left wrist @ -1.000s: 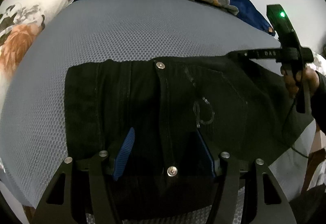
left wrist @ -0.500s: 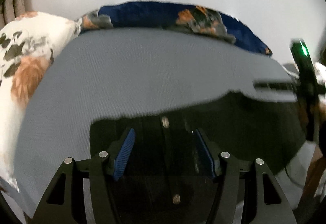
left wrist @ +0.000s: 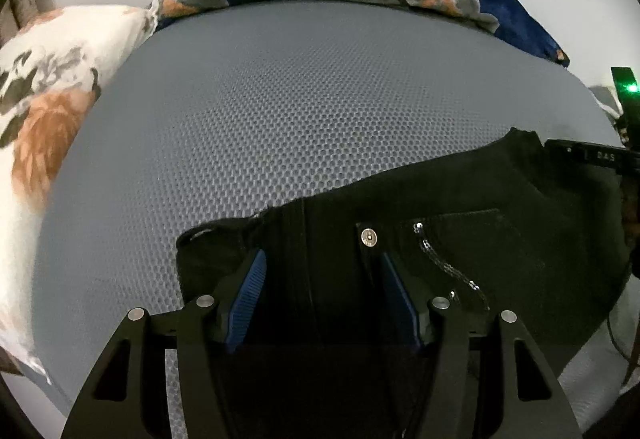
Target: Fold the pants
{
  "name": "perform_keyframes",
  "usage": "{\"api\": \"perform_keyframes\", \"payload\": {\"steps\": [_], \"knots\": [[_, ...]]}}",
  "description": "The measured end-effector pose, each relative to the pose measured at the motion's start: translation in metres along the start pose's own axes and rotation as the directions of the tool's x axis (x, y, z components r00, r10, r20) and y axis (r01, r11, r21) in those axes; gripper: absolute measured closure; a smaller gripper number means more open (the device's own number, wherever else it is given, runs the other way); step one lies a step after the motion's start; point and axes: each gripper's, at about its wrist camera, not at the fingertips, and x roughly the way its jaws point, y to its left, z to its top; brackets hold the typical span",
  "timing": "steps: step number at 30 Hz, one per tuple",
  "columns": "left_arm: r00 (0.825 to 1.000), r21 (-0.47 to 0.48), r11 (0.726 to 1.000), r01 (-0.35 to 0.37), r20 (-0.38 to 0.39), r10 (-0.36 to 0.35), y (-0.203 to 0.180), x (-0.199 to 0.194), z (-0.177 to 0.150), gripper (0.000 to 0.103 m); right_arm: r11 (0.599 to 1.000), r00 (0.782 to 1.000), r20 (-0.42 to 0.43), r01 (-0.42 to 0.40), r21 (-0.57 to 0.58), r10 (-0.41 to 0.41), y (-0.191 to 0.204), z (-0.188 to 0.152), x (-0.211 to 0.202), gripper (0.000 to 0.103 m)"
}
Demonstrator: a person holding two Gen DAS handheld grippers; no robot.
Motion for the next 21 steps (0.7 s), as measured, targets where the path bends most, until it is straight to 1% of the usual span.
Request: {"api": "perform_keyframes", "payload": {"steps": [4,6,8,10,13,16,19,20,21], "knots": [[0.999,-0.010,1.000,0.029,0.018,-0.029,0.006,-0.003,-0.001,0.042,0.999,0.999,0.033,-0.030,0.040,0.029,-0.007,-0.005,-0.018,0.069],[0.999,-0.026,0.999,0.027,0.039,-0.026,0.007,-0.008,0.000,0.043,0.998,0.998,0.059,-0.034,0.046,0.031,-0.010,-0.015,-0.034,0.069],[0.998,-0.039,0.999,0.025,0.060,-0.023,0.005,-0.018,0.002,0.043,0.997,0.996,0.066,-0.063,0.043,0.060,-0.008,-0.026,-0.046,0.068],[0.995,-0.011,1.000,0.009,0.104,-0.008,-0.005,-0.032,0.002,0.043,0.994,0.993,0.057,-0.103,0.047,0.101,-0.008,-0.044,-0.056,0.066],[0.991,0.056,0.998,0.024,0.129,-0.031,-0.023,-0.042,0.001,0.043,0.994,0.994,0.036,-0.103,0.047,0.102,-0.009,-0.065,-0.060,0.066],[0.994,0.101,0.994,0.037,0.094,-0.047,-0.036,-0.035,-0.003,0.043,0.994,0.995,0.029,-0.095,0.053,0.094,-0.017,-0.083,-0.061,0.067],[0.999,0.093,0.995,0.024,0.044,-0.028,-0.039,-0.019,-0.008,0.043,0.992,0.994,0.043,-0.100,0.084,0.096,-0.033,-0.092,-0.068,0.067],[0.999,0.091,0.996,0.018,0.046,-0.022,-0.039,-0.018,-0.011,0.043,0.992,0.995,0.046,-0.090,0.087,0.086,-0.039,-0.095,-0.070,0.067],[0.998,0.096,0.995,0.012,0.057,-0.018,-0.040,-0.017,-0.012,0.043,0.993,0.997,0.049,-0.064,0.097,0.059,-0.048,-0.099,-0.073,0.066]]}}
